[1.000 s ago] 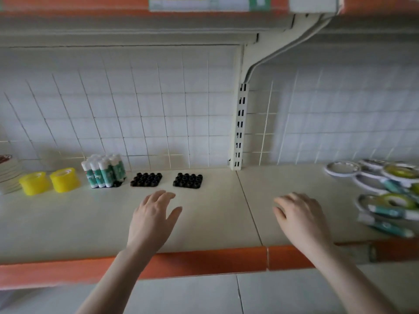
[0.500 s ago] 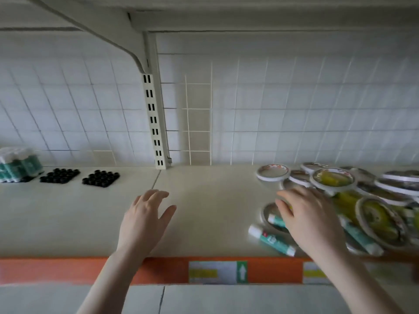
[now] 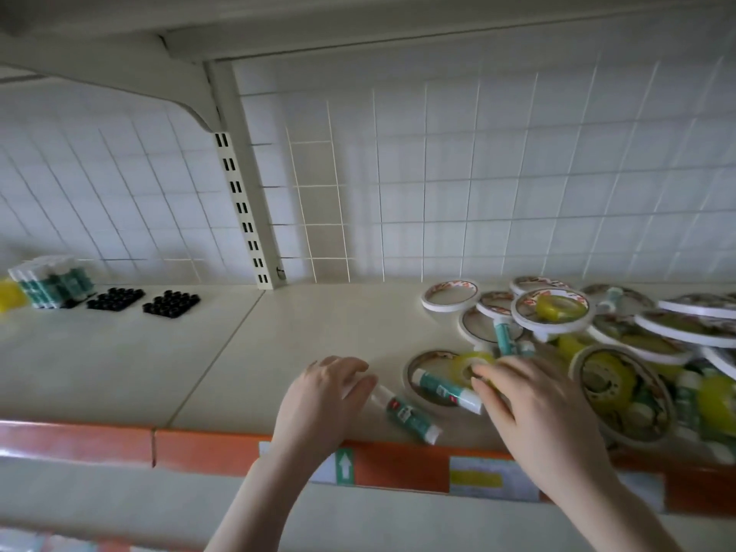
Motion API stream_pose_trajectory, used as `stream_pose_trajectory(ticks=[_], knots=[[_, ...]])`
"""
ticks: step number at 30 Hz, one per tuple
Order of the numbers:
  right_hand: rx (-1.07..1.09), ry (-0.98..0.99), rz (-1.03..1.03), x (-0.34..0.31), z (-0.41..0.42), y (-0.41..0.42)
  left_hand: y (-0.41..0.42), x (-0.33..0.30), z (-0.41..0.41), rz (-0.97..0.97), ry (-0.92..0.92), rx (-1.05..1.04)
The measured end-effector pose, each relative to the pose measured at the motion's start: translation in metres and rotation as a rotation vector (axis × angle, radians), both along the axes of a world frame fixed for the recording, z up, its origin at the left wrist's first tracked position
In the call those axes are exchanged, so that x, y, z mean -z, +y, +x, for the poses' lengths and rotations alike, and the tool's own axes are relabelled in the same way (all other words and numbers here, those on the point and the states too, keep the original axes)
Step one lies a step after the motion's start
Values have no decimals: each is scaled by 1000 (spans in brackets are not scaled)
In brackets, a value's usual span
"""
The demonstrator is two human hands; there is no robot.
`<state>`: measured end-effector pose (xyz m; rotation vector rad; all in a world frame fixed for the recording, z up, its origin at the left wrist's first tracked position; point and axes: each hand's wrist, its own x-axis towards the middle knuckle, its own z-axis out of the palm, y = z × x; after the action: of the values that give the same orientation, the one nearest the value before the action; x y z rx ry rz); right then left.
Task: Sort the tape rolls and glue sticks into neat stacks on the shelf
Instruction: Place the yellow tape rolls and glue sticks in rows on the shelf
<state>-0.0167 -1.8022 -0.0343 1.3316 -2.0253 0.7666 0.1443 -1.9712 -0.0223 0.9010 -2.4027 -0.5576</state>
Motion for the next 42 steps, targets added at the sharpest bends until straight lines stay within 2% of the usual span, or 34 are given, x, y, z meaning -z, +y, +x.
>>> stream_pose_trajectory(ticks=[8, 11, 16, 29, 35, 42], knots=[[-28, 2, 94, 1, 4, 7, 9, 5, -6, -30, -56, 111], [-21, 3, 126, 1, 5, 6, 8, 4, -4, -29, -116, 215], [-28, -3, 113, 3, 3, 3, 0, 10, -2, 46, -33, 236], [-93, -41, 72, 2, -6, -2, -6, 7, 13, 12, -75, 321], [-120, -64, 48, 2, -6, -2, -8, 2, 18, 22, -3, 269], [-153, -93, -41, -5, -1, -19, -14, -8, 29, -26, 209, 159]])
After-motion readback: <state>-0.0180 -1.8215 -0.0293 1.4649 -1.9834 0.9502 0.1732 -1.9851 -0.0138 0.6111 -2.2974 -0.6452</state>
